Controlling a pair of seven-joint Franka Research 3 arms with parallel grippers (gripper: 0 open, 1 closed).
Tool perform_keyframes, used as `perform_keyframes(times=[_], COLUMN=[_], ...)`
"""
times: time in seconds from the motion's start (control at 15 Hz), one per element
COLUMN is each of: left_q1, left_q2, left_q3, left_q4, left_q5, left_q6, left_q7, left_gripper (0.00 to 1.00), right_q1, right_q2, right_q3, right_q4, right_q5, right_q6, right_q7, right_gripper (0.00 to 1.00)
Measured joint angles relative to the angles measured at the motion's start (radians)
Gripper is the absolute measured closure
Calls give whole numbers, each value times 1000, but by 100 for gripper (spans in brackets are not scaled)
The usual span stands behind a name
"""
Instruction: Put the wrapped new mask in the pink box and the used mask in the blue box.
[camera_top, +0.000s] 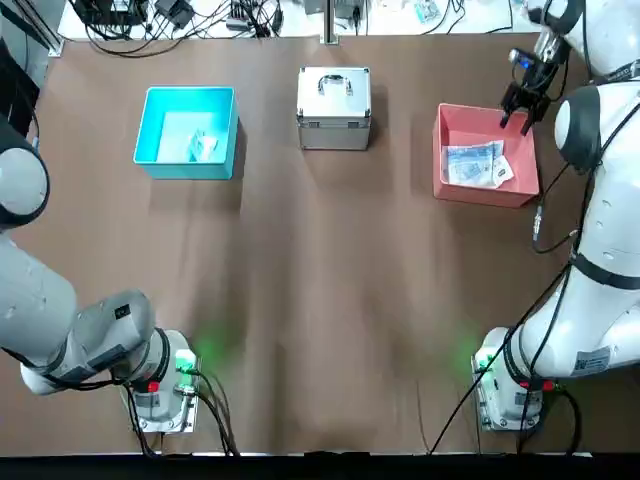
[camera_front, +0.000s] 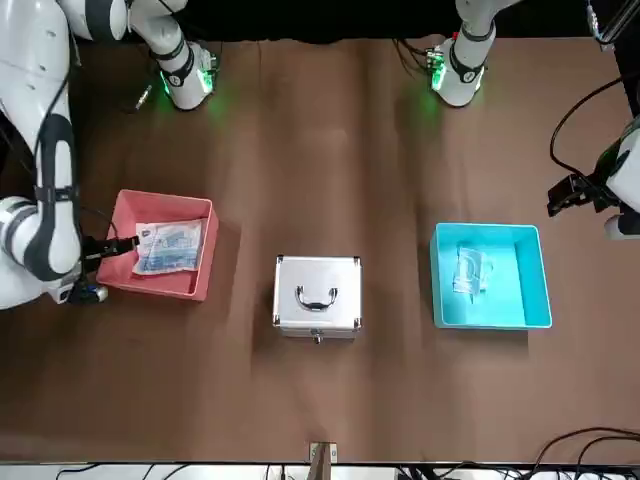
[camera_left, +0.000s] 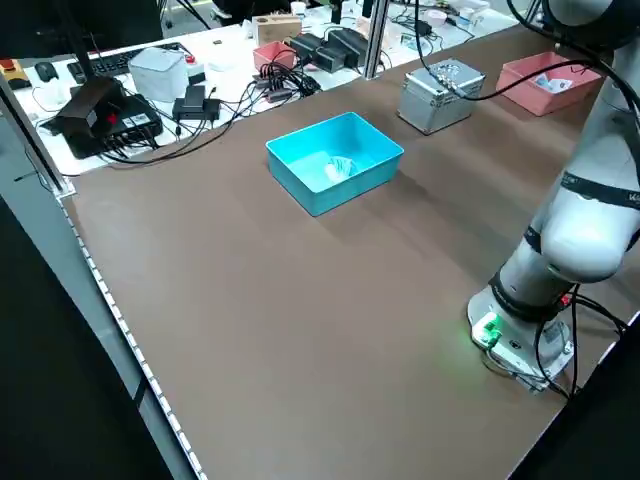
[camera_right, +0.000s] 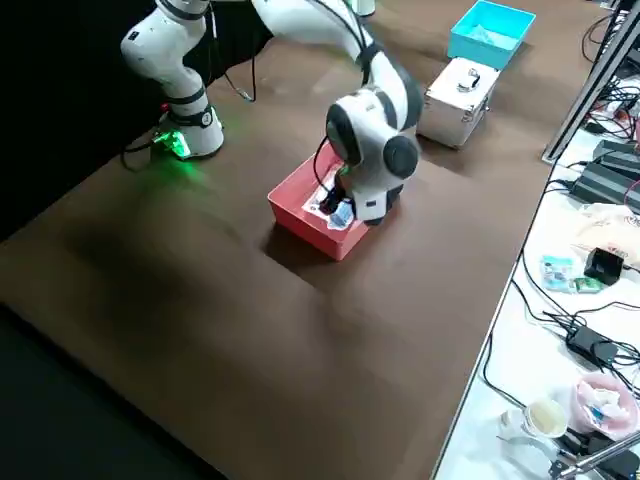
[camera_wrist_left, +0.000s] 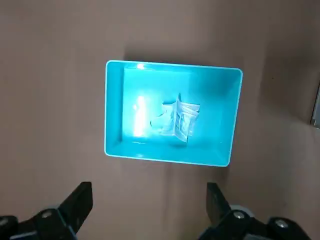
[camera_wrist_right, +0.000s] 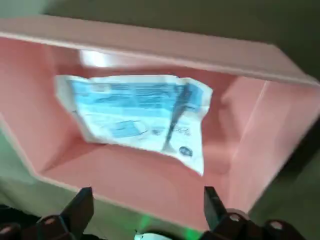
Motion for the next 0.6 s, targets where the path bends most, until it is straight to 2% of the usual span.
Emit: perform_keyframes(times=[0.07, 0.27, 0.4, 0.6], left_q1=[-52, -278, -320, -319], left_q2=[-1, -6, -13, -18], left_q3=[55, 307, 363, 371], left_q4=[0, 0, 0, 0], left_q5=[-1, -55, -76, -78], left_q6=[0, 0, 0, 0], left_q7=[1, 6, 7, 9], left_gripper=[0, 0, 0, 0], right_q1=[0, 0, 3, 44], right_q2=[-11, -61, -110, -176], right_q3=[-1, -5, -5, -4], right_q4=[39, 110, 120, 122], right_q5=[0, 0, 0, -1], right_q6=[-38, -92, -101, -118], right_q7=[1, 4, 42, 137], right_gripper=[2, 2, 1, 1])
